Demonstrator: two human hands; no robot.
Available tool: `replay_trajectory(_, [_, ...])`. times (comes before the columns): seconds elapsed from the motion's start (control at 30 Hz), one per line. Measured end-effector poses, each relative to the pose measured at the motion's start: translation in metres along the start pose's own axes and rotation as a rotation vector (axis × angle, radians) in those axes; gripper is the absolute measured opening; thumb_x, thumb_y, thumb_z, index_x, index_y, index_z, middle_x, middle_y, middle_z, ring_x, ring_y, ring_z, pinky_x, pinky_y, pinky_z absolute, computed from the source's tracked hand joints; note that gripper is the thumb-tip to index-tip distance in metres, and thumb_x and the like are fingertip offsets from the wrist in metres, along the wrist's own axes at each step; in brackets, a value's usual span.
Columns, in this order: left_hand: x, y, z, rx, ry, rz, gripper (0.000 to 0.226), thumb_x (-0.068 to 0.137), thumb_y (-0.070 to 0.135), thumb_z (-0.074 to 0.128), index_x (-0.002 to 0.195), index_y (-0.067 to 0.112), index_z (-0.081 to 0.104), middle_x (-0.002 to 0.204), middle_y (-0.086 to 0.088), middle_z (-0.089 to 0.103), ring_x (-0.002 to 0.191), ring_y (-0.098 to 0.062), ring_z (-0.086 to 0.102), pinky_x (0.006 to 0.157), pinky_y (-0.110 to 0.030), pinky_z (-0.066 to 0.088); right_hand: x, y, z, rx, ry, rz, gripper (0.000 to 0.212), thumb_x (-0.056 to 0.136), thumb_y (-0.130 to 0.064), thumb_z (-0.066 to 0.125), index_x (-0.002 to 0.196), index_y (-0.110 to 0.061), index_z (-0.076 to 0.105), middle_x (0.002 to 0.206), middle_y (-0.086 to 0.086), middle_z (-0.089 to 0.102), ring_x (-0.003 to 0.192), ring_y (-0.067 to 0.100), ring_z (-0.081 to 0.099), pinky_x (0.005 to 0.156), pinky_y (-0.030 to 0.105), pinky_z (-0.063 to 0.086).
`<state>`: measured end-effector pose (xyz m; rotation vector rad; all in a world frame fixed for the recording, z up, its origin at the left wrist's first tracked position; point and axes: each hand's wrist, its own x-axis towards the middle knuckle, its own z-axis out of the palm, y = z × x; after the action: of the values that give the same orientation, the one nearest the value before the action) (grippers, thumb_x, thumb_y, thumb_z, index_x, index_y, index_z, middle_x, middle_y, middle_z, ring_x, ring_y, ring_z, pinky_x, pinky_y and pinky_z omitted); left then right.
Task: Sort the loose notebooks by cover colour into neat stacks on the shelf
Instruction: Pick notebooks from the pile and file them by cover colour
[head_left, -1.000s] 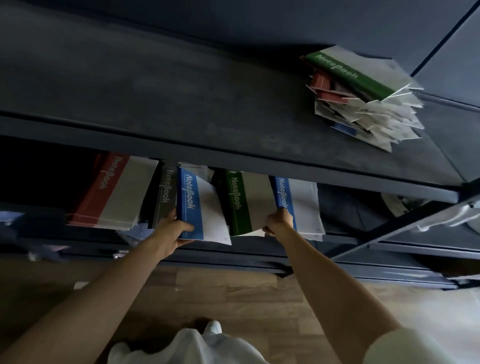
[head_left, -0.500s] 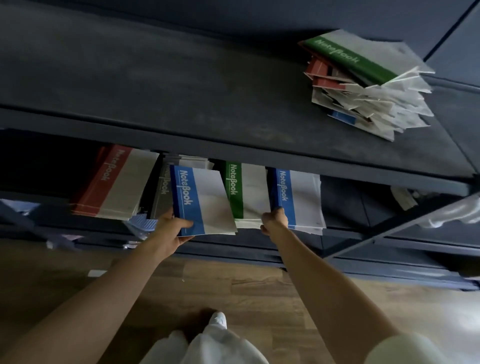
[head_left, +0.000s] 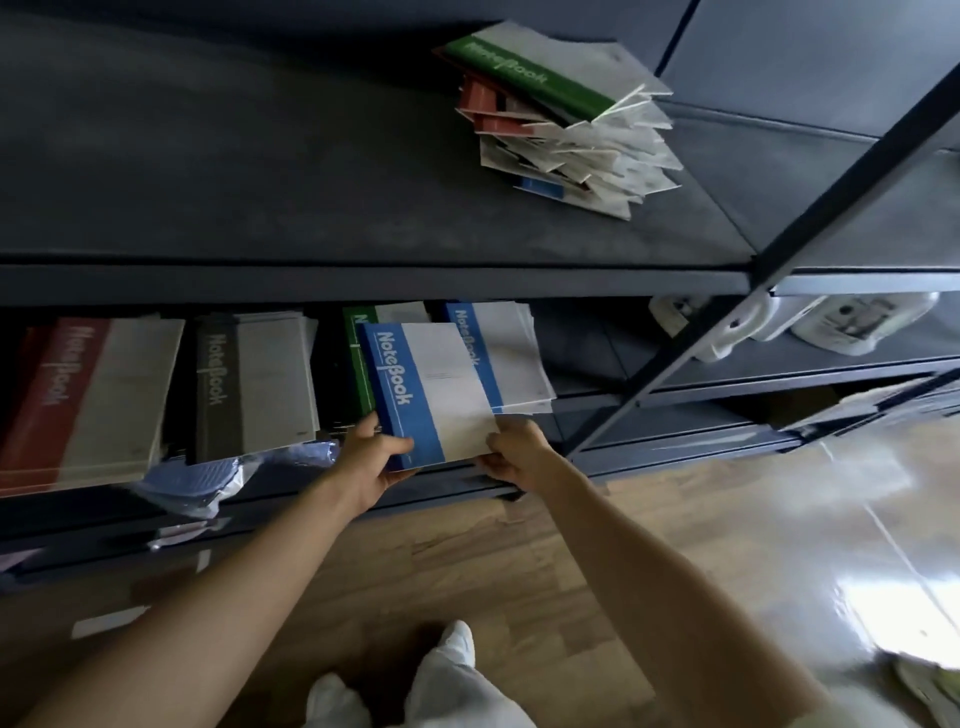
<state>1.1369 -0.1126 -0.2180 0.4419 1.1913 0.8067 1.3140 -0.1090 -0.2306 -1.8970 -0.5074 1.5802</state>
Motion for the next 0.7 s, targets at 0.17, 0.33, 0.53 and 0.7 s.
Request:
replay_trajectory(0.17, [0.008, -0.007, 0.033, -0.044, 0.004, -0.031, 0.062, 0.088, -0.015, 0.047, 0.142, 0.013, 0.035, 0.097, -0.009, 0.059, 0.08, -0.022, 0.058, 0.055, -0.028, 0.054, 0.015, -0.016, -0.034, 0.046, 0.082, -0.036, 0.033, 0.092, 0.013, 0.032, 0.111, -0.006, 0.052, 0.093, 0.011, 0.053, 0.068, 0.021, 0.055, 0.048, 0.027, 0.054])
replay_trajectory(0.33, [0.02, -0.011, 0.066, -0.066, 0.023, -0.033, 0.047, 0.09, -0.012, 0.045, 0.123, 0.022, 0.046, 0.097, -0.008, 0.06, 0.082, -0.021, 0.061, 0.067, -0.033, 0.049, 0.039, -0.04, -0.068, 0.178, 0.115, -0.036, 0.029, 0.094, 0.007, 0.031, 0.102, -0.01, 0.053, 0.1, 0.015, 0.054, 0.071, 0.024, 0.054, 0.052, 0.032, 0.05])
replay_trajectory(0.53, [0.03, -0.024, 0.088, -0.124, 0.123, -0.004, 0.038, 0.092, -0.007, 0.047, 0.116, 0.023, 0.049, 0.108, -0.002, 0.061, 0.102, -0.024, 0.058, 0.071, -0.033, 0.047, 0.074, -0.05, -0.093, 0.261, 0.171, -0.019, 0.028, 0.094, 0.005, 0.031, 0.104, -0.007, 0.054, 0.108, 0.02, 0.057, 0.081, 0.034, 0.056, 0.053, 0.038, 0.05])
replay_trajectory(0.7, [0.031, -0.034, 0.09, -0.125, 0.209, -0.001, 0.037, 0.094, -0.005, 0.046, 0.119, 0.021, 0.047, 0.108, -0.002, 0.061, 0.102, -0.023, 0.056, 0.078, -0.036, 0.044, 0.084, -0.052, -0.095, 0.304, 0.145, 0.031, 0.022, 0.096, 0.002, 0.036, 0.106, -0.007, 0.054, 0.105, 0.019, 0.056, 0.069, 0.029, 0.053, 0.051, 0.038, 0.054])
